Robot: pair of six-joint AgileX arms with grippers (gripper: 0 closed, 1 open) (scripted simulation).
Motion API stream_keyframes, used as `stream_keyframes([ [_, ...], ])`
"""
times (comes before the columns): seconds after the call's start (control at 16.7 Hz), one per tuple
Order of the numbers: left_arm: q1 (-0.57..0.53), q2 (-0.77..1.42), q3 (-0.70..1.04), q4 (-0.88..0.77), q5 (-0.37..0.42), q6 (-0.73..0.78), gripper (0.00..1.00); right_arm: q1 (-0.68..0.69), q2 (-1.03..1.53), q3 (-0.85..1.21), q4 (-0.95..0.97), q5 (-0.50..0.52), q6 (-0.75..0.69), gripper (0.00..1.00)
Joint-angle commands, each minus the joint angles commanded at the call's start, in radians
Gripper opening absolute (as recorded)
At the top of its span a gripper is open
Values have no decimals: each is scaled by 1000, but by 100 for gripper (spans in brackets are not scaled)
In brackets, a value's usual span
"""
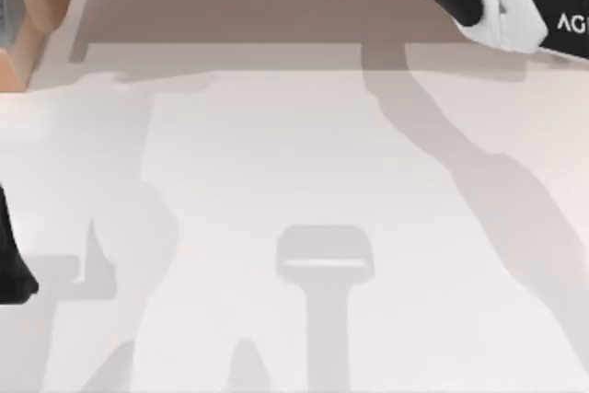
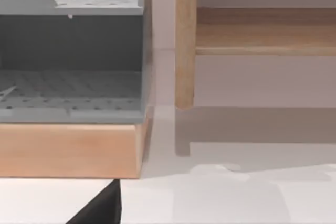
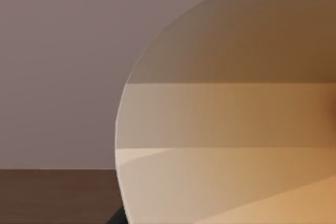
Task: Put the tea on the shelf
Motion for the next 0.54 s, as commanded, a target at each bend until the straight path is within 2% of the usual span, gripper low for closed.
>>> stream_keyframes([
  [0.18,0,0,0,0,0,0,100,0,0,0,0,0,0,98],
  [0.54,0,0,0,0,0,0,100,0,0,0,0,0,0,100],
])
